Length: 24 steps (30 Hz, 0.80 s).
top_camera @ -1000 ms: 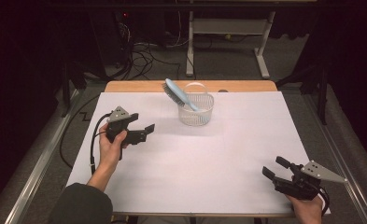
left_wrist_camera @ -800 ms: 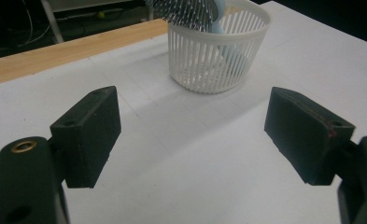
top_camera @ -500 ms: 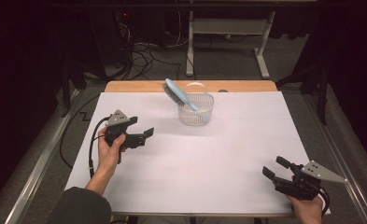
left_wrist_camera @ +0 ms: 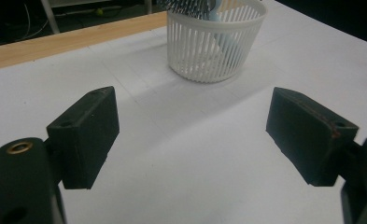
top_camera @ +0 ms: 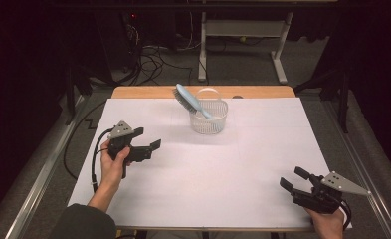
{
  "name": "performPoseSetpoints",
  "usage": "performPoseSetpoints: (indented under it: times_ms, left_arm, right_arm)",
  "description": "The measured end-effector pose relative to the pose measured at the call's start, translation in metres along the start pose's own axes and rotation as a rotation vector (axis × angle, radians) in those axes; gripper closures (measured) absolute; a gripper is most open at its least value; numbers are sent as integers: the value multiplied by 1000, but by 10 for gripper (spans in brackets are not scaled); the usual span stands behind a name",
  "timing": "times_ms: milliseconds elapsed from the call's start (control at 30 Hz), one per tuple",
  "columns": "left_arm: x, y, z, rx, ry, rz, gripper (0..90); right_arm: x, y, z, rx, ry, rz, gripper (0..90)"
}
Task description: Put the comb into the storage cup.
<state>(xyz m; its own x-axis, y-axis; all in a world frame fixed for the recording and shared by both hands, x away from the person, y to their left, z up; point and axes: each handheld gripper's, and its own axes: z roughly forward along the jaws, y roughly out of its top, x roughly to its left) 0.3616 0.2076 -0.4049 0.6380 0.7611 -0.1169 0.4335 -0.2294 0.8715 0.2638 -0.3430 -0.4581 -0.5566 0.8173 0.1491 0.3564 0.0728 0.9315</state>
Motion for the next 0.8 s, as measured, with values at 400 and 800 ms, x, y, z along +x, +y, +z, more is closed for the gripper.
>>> performPoseSetpoints:
  times_ms: [400, 800]
  left_arm:
    - [1, -7, -7, -4, 3, -10, 183]
    - [1, -13, -12, -2, -8, -12, 185]
  right_arm:
    - [0, 0, 0, 0, 0, -1, 264]
    - [0, 0, 0, 0, 1, 3, 264]
